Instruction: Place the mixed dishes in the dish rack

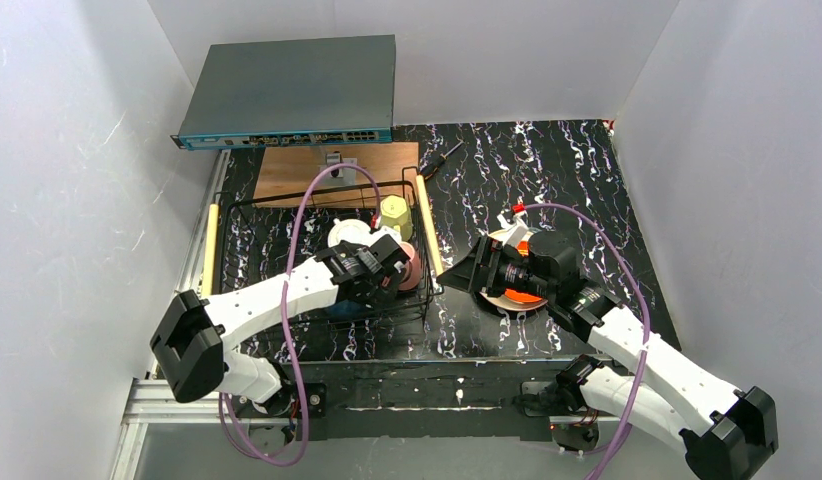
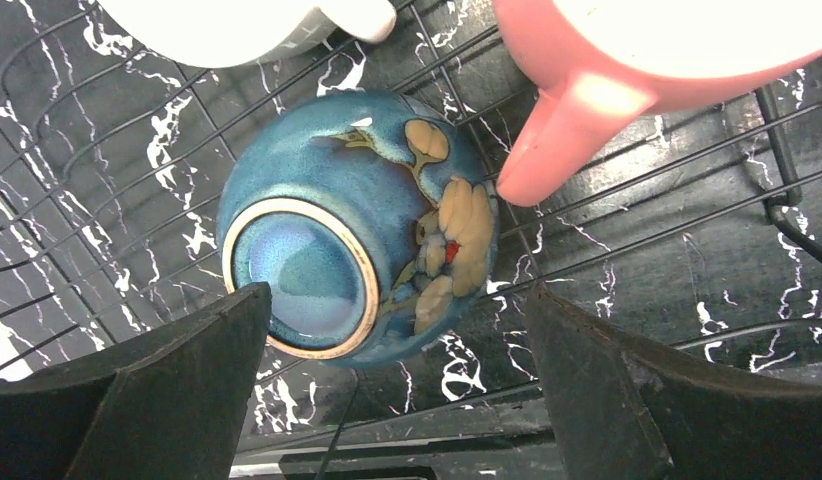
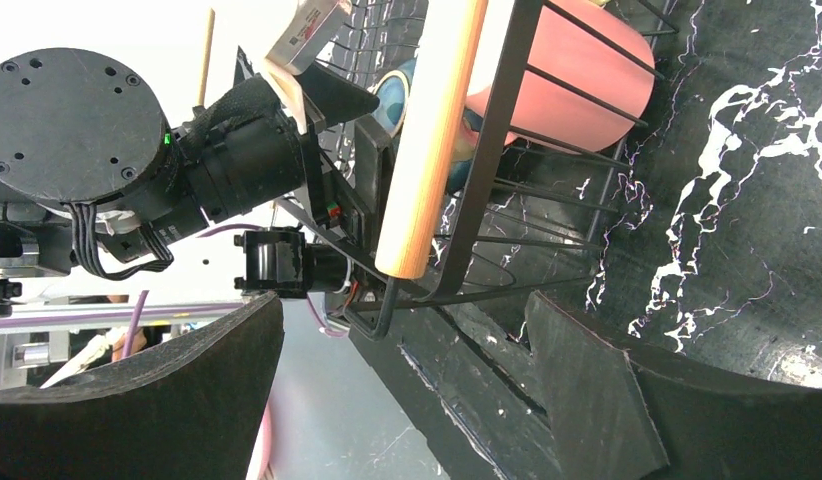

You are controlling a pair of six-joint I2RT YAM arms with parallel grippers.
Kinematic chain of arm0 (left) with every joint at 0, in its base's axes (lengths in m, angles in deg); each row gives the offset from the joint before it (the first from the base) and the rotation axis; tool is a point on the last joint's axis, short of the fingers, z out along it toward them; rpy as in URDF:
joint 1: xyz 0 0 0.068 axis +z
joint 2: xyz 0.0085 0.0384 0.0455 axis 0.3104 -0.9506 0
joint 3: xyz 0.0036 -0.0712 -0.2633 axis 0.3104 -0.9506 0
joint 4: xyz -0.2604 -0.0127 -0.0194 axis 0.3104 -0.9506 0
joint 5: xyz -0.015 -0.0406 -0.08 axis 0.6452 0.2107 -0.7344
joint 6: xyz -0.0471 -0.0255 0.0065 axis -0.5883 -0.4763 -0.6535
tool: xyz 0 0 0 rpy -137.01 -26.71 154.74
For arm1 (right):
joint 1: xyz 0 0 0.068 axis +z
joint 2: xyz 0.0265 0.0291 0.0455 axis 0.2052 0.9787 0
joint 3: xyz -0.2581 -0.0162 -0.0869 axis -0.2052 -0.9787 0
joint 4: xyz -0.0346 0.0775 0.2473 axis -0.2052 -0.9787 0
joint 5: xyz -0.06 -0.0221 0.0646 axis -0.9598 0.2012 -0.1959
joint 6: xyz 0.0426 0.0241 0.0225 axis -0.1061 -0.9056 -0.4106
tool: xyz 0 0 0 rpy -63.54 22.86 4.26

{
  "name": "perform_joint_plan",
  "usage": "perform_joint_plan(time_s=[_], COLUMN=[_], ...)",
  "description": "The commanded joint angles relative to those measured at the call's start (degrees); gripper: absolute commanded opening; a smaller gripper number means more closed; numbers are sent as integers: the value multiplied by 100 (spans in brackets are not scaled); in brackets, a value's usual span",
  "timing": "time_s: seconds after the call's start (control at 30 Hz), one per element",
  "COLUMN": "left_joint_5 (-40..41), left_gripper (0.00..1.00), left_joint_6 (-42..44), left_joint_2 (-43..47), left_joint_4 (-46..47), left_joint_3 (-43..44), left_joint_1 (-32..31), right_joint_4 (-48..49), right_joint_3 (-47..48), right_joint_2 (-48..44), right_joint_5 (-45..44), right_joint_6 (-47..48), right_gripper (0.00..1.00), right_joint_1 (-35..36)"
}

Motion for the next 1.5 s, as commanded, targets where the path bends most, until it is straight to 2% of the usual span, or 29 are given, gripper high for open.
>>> perform_joint_plan(time_s=[0.0,0.17,0.3,0.67,0.8,0.93,1.07,1.2,1.3,1.47], left_joint_5=[-366,-535,-678,-1059,-1280,-1277,-1308,-1481,-1546,-1469], left_gripper=[98,98,98,98,98,98,98,98,98,98], left_joint_6=[-117,-151,-187,-388,-608,-611,-572,-733,-826,-658], left_joint_2=[412,801,1224,2563,2983,3188,3164,3299,3394,3226], left_joint_4=[-121,-209,-335,10,217,93,-78,137,229,-30], left_joint_3=[19,170,445,771,685,735,964,755,565,898], left_joint_1=[-20,-20,-21,-19,-20,-20,-20,-20,-19,-21], right_joint_4=[153,3,-548,-2428,-3370,-3798,-3685,-3192,-3037,-2886], right_joint_3=[40,73,249,691,804,816,670,416,363,437], right_joint_2=[-113,-139,-167,-399,-335,-221,-91,-100,23,450], right_joint_5=[-98,-221,-573,-2953,-4175,-4785,-4195,-3429,-3266,-3250], right_joint_6=[104,186,443,866,669,507,850,1246,1447,1818], right_gripper=[98,98,98,98,90,75,58,52,48,44], right_joint_1=[22,26,26,3,-61,-399,-1648,-2380,-2790,-3231])
